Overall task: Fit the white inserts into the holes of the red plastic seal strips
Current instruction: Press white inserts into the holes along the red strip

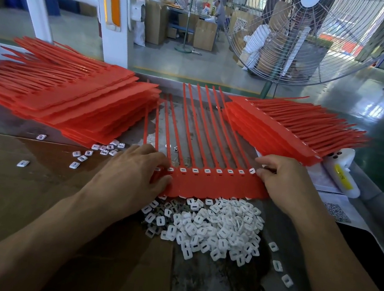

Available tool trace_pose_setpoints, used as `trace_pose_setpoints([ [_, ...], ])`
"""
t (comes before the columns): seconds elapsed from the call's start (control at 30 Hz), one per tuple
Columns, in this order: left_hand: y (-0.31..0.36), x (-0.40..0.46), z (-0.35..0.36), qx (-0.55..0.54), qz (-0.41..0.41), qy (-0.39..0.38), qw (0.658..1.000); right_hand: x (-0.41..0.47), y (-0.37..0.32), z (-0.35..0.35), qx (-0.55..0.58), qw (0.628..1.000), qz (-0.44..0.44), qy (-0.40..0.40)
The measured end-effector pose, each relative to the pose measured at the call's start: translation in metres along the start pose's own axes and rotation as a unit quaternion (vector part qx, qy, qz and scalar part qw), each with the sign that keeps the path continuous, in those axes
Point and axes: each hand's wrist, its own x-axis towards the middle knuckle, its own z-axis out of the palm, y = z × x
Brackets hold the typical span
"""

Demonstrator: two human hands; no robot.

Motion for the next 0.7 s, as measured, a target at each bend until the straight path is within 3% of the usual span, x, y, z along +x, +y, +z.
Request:
trace_pose_setpoints([
  [0.7, 0.0, -0.002, 0.0, -0.006, 0.002, 0.01, 1.0, -0.007, -0.03, -0.005, -0.218, 0.974, 0.007, -0.068],
])
